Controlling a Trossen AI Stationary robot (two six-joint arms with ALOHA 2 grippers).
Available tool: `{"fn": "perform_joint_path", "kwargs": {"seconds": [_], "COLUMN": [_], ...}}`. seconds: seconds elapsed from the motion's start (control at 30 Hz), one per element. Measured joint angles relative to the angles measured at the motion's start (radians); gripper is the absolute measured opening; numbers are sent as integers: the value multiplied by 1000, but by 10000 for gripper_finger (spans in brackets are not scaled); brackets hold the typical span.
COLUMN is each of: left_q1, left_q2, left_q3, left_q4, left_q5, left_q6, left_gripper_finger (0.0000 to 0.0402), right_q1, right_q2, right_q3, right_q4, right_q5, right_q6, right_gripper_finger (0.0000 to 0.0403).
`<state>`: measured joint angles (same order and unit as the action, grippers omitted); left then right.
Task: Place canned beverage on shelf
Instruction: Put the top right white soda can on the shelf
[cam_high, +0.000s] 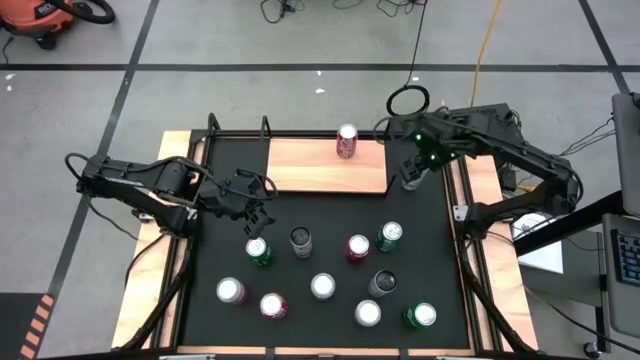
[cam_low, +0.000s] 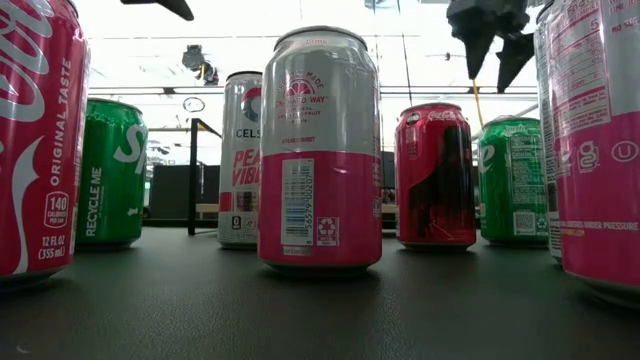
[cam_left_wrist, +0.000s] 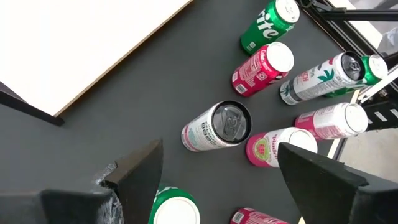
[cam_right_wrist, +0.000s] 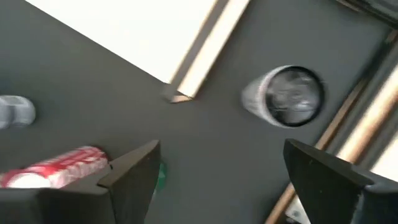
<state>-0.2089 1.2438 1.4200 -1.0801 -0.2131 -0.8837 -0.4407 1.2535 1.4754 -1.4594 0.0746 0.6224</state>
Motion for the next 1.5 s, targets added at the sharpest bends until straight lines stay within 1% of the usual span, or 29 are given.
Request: {"fn": "perform_joint_path", "kwargs": {"seconds": [0.1,0.23,0.37,0.57,0.67,0.83,1.03,1.2,1.3,1.4,1.5], "left_q1": [0,0,0,-1,-1,-1,-1,-1,-1,-1,-1], "left_q2": [0,0,0,0,0,0,0,0,0,0,0], "left_q3": [0,0,0,0,0,0,0,0,0,0,0], "left_q4": [-2,-10,-38,-70,-81,-91,-91,-90,-90,-89,-89], "left_q5": [-1,-4,-9,-9,-9,-9,-13,-23,-24,-24,-24], "left_q6": [0,4,8,7,7,8,26,26,26,26,26], "left_gripper_finger": [315,315,315,315,315,315,315,315,315,315,315], "right_q1": [-61,-135,-185,-249,-272,-308,-334,-339,-340,-340,-340], "right_q2": [21,53,86,134,148,170,208,218,217,217,217], "right_q3": [0,0,0,0,0,0,0,-1,-1,-1,-1], "right_q4": [-39,-68,-69,-61,-60,-55,-45,-27,-24,-24,-14], "right_q5": [-4,-53,-76,-79,-82,-127,-129,-129,-129,-127,-103], "right_q6": [-63,-171,-255,-373,-394,-426,-475,-484,-490,-506,-512], "right_gripper_finger": [318,318,318,318,318,318,318,319,331,355,377]}}
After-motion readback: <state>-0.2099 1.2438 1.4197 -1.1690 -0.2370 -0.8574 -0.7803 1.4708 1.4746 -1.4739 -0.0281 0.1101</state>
